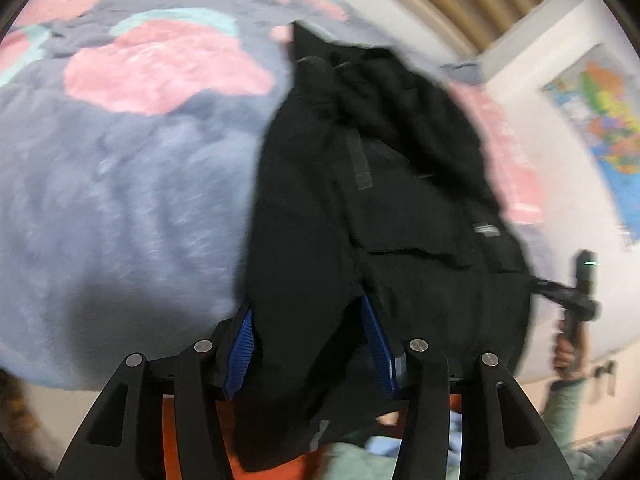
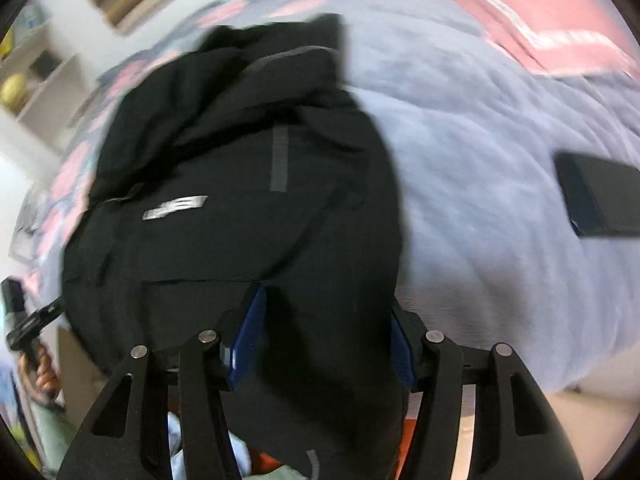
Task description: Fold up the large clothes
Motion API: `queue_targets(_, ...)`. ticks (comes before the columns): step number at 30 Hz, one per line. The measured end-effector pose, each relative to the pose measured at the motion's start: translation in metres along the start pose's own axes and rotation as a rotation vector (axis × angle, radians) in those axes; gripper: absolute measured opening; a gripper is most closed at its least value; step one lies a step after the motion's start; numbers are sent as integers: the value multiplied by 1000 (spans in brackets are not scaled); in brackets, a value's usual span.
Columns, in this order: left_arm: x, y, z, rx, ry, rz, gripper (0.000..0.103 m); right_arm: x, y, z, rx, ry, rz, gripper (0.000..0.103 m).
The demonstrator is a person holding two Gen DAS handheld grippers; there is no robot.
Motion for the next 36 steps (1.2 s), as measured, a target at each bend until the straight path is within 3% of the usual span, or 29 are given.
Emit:
queue_targets(2,1,7,-2,-242,39,27,54,1,9,-8,46,22,22,62)
queue_targets(3,2,6,-3,-262,45,38,56,1,11,-9,63,28,27,62)
queue_targets(5,1,-6,-7,-208,56,24,56,-2,5,-6,36,30,16,62)
queue_targets(8,-9,-23,-8,-206,83,-32,56,-13,-6,2,-8,25,-22,62)
queue_targets(11,-24,-21,6,-150,9,-53,56,-28,-1,1,-21,59,-23,62)
queue_targets(15,-43,-19,13,-134,-49,-105,57,-48,7,-6,-58,134,-42,62)
queue_targets(19,-61,-23,4,-53,-61,-144,58,-68,4,-8,-146,172,-67,62)
queue_targets(22,-72,-36,0,31,-70,-173,58,-84,7,7,-143,131,-71,62)
queue_targets(27,-71,-54,9,5,-72,-184,58,-100,4,37,-71,32,-101,62)
queue_targets(28,-69,-54,13,-9,-72,-183,50,-99,3,39,-48,22,-97,62)
queue_targets(29,-67,-55,20,-41,-80,-183,39,-98,2,39,-34,23,-95,53)
queue_targets(30,-66,-51,25,-52,-100,-176,20,-98,0,35,1,34,-95,39)
queue_targets(32,-66,-38,36,-79,-132,-145,19,-97,2,26,13,72,-93,33)
queue_targets(36,-54,12,64,-226,-170,-27,17,-96,23,1,79,135,-44,27)
Point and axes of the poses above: each gripper's, at about its wrist camera, not at the fingertips, and y roughly against the way its jaws point, z to its right, x to its top, the point moved 1 cm from there along -y, roughly the way its jaws point, and after that the axes turned 7 degrees about x, right-handed, at the moved point
